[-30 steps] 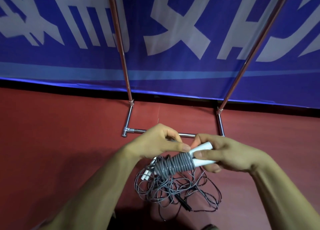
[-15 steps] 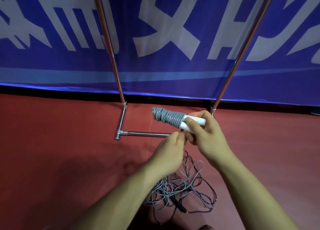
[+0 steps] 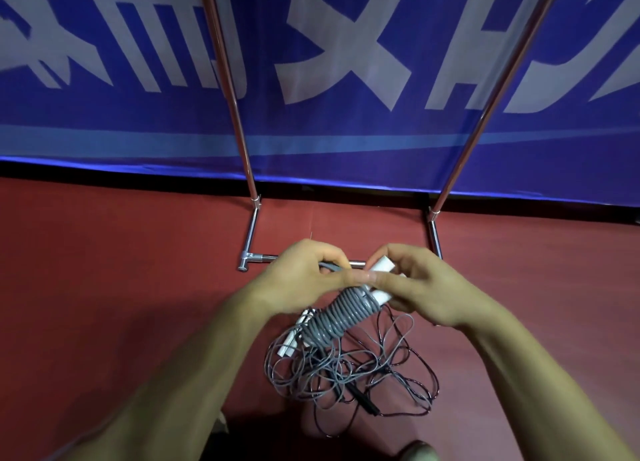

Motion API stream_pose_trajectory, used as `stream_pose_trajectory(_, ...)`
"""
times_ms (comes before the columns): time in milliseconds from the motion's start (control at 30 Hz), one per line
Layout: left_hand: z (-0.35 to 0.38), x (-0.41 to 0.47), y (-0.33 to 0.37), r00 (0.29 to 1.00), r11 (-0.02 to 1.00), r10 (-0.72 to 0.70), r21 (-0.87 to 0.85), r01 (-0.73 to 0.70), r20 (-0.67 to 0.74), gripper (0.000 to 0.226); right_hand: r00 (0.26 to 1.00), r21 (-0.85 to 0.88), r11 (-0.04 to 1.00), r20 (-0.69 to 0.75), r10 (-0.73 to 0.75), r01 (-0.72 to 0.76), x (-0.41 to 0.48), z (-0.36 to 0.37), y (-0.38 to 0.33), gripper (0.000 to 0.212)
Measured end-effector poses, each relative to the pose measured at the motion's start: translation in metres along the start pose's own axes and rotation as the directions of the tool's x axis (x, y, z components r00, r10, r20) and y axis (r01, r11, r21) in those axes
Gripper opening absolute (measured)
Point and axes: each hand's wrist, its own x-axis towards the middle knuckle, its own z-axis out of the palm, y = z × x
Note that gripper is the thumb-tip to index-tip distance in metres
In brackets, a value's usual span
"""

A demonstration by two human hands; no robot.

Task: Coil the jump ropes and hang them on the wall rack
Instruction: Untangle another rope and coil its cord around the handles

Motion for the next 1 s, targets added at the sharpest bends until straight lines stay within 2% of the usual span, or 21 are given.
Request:
stream_pose_trajectory(67, 0.0, 0.0, 0.001, 1.0, 0.984, 0.011, -0.18, -0.011, -0.003, 0.037, 1.0, 0.135, 0.99, -0.009, -0.027, 0.028, 0.0, 0.005, -0.009, 0.023)
stream_pose_trajectory(133, 0.002, 0.001, 0.003, 1.0, 0.95, 0.004, -0.313, 0.001, 0.017, 0.035, 0.998, 0.169, 0.985, -0.047, -0.04, 0.047, 0.002, 0.008, -0.015, 0.027)
stream_pose_trajectory(233, 0.013, 0.0, 0.005, 0.994, 0.844, -0.025, -0.531, 0.077, 0.103, 0.071, 0.997, 0.289, 0.956, -0.069, -0.022, 0.041, 0.005, 0.016, -0.021, 0.034)
stream_pose_trajectory(267, 0.018, 0.001, 0.007, 0.989, 0.782, -0.009, -0.615, 0.101, 0.151, 0.076, 0.996, 0.371, 0.928, -0.092, -0.014, 0.047, 0.006, 0.018, -0.022, 0.035)
stream_pose_trajectory(333, 0.028, -0.001, 0.016, 0.97, 0.593, 0.062, -0.79, 0.154, 0.236, 0.06, 0.986, 0.52, 0.851, -0.163, 0.013, 0.075, 0.007, 0.021, -0.027, 0.03)
stream_pose_trajectory(367, 0.035, 0.0, 0.022, 0.971, 0.467, 0.051, -0.865, 0.182, 0.232, 0.047, 0.976, 0.548, 0.831, -0.215, 0.031, 0.094, 0.007, 0.022, -0.03, 0.029)
stream_pose_trajectory(400, 0.041, 0.001, 0.028, 0.979, 0.408, -0.022, -0.892, 0.193, 0.202, 0.039, 0.959, 0.54, 0.834, -0.28, 0.053, 0.112, 0.009, 0.022, -0.029, 0.03)
stream_pose_trajectory(500, 0.06, 0.007, 0.032, 0.957, 0.512, -0.285, -0.835, 0.199, 0.052, 0.034, 0.84, 0.441, 0.889, -0.524, 0.142, 0.126, 0.016, 0.022, -0.023, 0.036)
stream_pose_trajectory(567, 0.068, 0.009, 0.035, 0.916, 0.538, -0.402, -0.807, 0.245, 0.01, 0.031, 0.729, 0.289, 0.947, -0.677, 0.099, 0.14, 0.021, 0.023, -0.015, 0.036)
stream_pose_trajectory(600, 0.071, 0.009, 0.036, 0.9, 0.566, -0.436, -0.779, 0.27, -0.004, 0.03, 0.675, 0.122, 0.984, -0.738, 0.003, 0.129, 0.022, 0.023, -0.01, 0.035)
stream_pose_trajectory(667, 0.08, 0.009, 0.036, 0.883, 0.665, -0.469, -0.663, 0.344, -0.012, 0.027, 0.595, -0.208, 0.977, -0.778, -0.2, 0.055, 0.022, 0.024, -0.001, 0.034)
stream_pose_trajectory(700, 0.087, 0.007, 0.034, 0.892, 0.748, -0.451, -0.55, 0.371, -0.011, 0.024, 0.573, -0.308, 0.951, -0.778, -0.259, 0.012, 0.021, 0.025, 0.002, 0.033)
stream_pose_trajectory(767, 0.097, 0.0, 0.028, 0.923, 0.899, -0.384, -0.218, 0.379, 0.019, 0.025, 0.552, -0.446, 0.892, -0.762, -0.338, -0.07, 0.02, 0.025, 0.009, 0.03)
stream_pose_trajectory(800, 0.098, -0.002, 0.025, 0.937, 0.935, -0.35, -0.048, 0.35, 0.027, 0.026, 0.561, -0.515, 0.848, -0.741, -0.368, -0.123, 0.021, 0.022, 0.013, 0.029)
stream_pose_trajectory(867, 0.089, -0.004, 0.022, 0.965, 0.93, -0.263, 0.259, 0.259, -0.02, 0.026, 0.628, -0.621, 0.751, -0.681, -0.376, -0.223, 0.02, 0.017, 0.022, 0.027)
stream_pose_trajectory(933, 0.068, -0.006, 0.024, 0.991, 0.837, -0.112, 0.531, 0.134, -0.073, 0.027, 0.727, -0.675, 0.684, -0.612, -0.311, -0.276, 0.021, 0.015, 0.027, 0.027)
stream_pose_trajectory(1000, 0.044, -0.003, 0.022, 0.999, 0.733, 0.009, 0.68, 0.03, -0.053, 0.031, 0.833, -0.728, 0.623, -0.51, -0.216, -0.285, 0.022, 0.016, 0.03, 0.027)
